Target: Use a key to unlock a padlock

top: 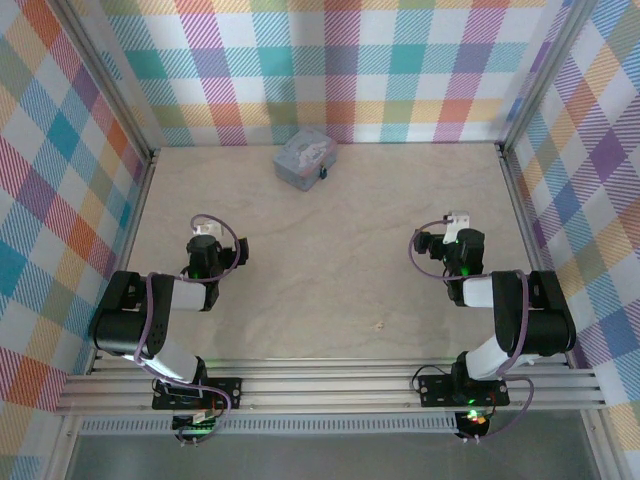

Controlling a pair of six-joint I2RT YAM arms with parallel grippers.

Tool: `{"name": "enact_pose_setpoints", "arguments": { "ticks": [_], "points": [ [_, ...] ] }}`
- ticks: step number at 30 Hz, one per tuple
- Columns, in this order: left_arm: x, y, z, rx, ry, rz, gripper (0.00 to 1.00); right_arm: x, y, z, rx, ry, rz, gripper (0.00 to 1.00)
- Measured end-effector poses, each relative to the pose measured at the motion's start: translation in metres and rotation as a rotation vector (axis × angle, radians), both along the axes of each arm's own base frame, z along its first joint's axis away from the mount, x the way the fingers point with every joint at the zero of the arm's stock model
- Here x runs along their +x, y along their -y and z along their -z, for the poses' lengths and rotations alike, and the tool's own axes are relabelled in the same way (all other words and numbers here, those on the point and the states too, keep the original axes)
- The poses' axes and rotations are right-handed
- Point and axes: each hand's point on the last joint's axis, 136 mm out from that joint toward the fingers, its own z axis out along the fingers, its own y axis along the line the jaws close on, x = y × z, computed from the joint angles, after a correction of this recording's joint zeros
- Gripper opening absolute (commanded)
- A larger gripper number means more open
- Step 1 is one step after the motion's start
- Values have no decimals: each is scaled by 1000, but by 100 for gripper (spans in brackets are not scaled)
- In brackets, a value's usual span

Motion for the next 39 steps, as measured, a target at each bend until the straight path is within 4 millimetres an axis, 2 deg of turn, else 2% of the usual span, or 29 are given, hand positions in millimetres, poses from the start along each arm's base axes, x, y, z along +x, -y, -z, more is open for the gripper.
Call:
{"name": "enact_pose_setpoints", "arguments": {
  "ticks": [21,24,26,31,34,37,39],
  "points": [
    [0,3,0,-7,-4,16,100,0,0,0,0,0,1,100],
    [6,6,-2,-9,-38,31,100,-1,2,1,-3,-12,13,100],
    [16,8,-17,-13,-49,38,100,-3,4,-1,-5,-18,22,100],
    [49,19,-88,-88,4,55,100,0,6,-29,8,-33,43,100],
    [76,32,-122,-181,-12,74,89,14,12,-56,63,-62,109,100],
    [119,50,-141,-271,-59,104,84,26,16,-82,138,-105,172,100],
    [144,63,-140,-318,-99,119,83,29,16,-94,186,-127,197,100]
  ]
}}
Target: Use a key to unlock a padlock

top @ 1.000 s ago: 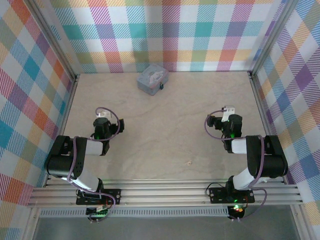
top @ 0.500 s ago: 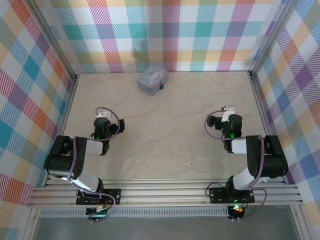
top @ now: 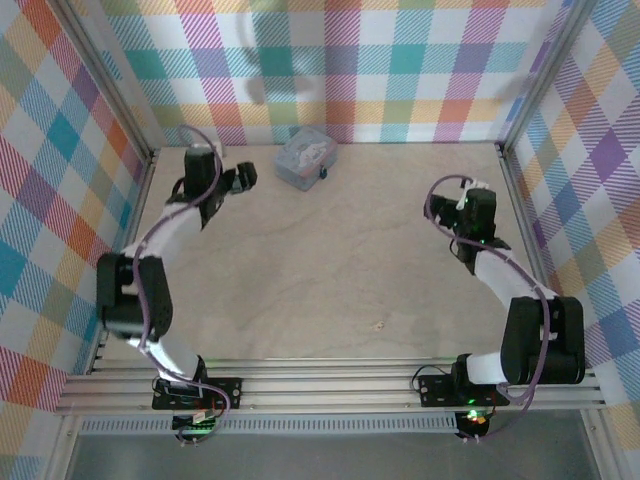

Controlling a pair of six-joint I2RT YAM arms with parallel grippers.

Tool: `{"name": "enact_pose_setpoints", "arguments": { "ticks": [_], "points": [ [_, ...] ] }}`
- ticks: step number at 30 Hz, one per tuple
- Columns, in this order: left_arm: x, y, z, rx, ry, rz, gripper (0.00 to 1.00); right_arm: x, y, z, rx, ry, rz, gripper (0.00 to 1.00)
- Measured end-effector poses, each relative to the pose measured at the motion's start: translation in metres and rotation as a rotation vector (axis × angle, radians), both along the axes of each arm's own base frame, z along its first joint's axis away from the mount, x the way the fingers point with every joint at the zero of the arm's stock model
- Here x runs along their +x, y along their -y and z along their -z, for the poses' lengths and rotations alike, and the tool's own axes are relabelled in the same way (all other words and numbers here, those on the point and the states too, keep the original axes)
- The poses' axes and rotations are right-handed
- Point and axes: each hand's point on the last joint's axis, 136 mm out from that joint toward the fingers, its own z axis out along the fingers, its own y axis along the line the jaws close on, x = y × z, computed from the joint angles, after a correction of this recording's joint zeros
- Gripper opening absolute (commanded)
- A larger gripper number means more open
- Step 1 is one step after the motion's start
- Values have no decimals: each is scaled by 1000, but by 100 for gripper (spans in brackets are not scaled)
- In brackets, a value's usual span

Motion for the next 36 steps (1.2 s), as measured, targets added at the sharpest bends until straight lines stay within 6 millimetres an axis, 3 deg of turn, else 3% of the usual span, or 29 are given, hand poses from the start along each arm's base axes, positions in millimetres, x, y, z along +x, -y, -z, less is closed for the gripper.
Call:
{"name": "enact_pose_setpoints", "arguments": {
  "ticks": [3,7,12,18,26,36],
  "points": [
    [25,17,23,-61,-93,11,81,-3,-5,0,67,-47,8,100],
    [50,50,60,-136,-208,33,76,-16,-15,22,143,-158,-8,90],
    [80,86,90,-219,-269,61,71,-25,-28,39,202,-267,-49,87],
    [97,107,110,-323,-307,74,50,-33,-36,44,237,-317,-82,80],
    [86,114,113,-402,-301,108,41,-37,-44,43,263,-339,-116,79],
    [17,113,113,-424,-359,136,38,-25,-60,16,280,-298,-170,78]
  ]
}}
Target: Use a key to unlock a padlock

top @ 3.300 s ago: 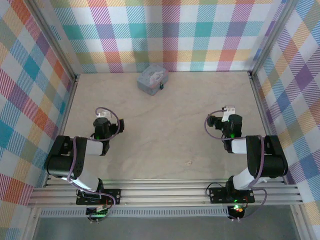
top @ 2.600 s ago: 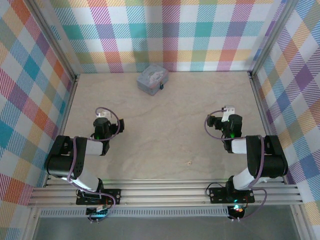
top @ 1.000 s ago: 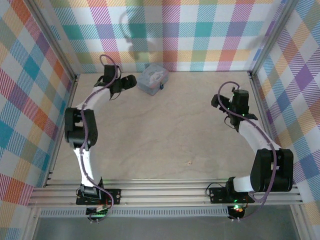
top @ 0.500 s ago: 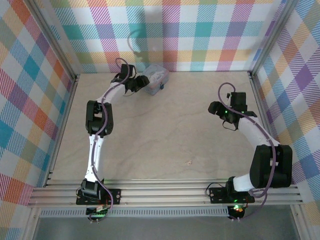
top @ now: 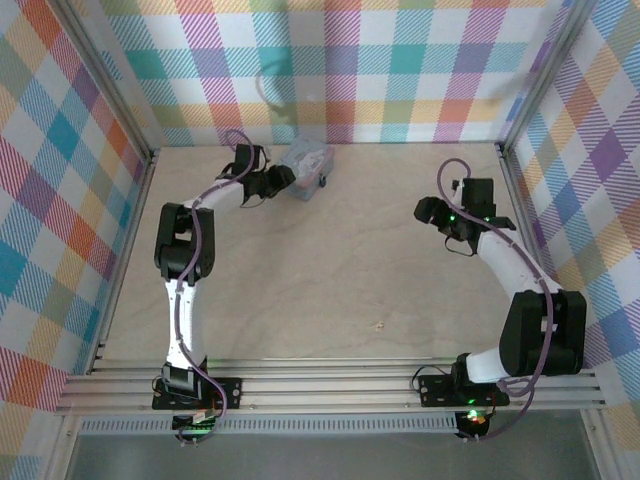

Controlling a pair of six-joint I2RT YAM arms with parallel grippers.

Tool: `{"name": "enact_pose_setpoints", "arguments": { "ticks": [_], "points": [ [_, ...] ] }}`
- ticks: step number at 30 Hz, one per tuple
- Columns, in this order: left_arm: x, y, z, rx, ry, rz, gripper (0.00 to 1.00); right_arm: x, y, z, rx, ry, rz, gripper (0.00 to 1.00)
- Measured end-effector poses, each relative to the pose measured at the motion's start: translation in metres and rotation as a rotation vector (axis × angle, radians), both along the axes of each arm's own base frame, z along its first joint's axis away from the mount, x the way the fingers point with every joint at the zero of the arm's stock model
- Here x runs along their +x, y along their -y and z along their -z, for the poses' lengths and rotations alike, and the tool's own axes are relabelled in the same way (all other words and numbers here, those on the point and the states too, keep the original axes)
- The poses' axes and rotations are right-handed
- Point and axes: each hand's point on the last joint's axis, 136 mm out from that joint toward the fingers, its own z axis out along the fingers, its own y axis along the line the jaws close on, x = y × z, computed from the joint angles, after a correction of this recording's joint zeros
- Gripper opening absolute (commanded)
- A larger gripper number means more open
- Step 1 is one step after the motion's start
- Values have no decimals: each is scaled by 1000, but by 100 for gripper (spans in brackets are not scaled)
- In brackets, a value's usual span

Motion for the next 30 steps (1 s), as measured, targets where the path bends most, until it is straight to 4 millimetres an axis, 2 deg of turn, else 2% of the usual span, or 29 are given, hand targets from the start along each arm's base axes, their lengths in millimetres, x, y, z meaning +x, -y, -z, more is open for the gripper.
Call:
{"name": "enact_pose_setpoints", "arguments": {
  "ticks": [3,8,12,15,18,21,25,30],
  "points": [
    [-23,-2,0,0,-23,18,38,8,-14,-8,3,12,-34,79],
    [-72,-17,2,59,-60,43,38,21,-52,-9,-4,0,-133,79],
    [-119,-48,14,97,-136,13,41,27,-85,8,-16,-62,-228,80],
    [-140,-86,22,126,-183,-63,49,30,-109,24,-39,-114,-294,80],
    [-147,-122,21,139,-198,-153,51,40,-139,33,-57,-133,-361,80],
    [-148,-142,17,112,-191,-217,51,59,-170,34,-63,-122,-421,81],
    [-142,-139,9,28,-173,-240,51,104,-213,26,-61,-53,-491,83],
    [-129,-127,-5,-72,-134,-244,51,164,-252,20,-22,45,-525,83]
  ]
}}
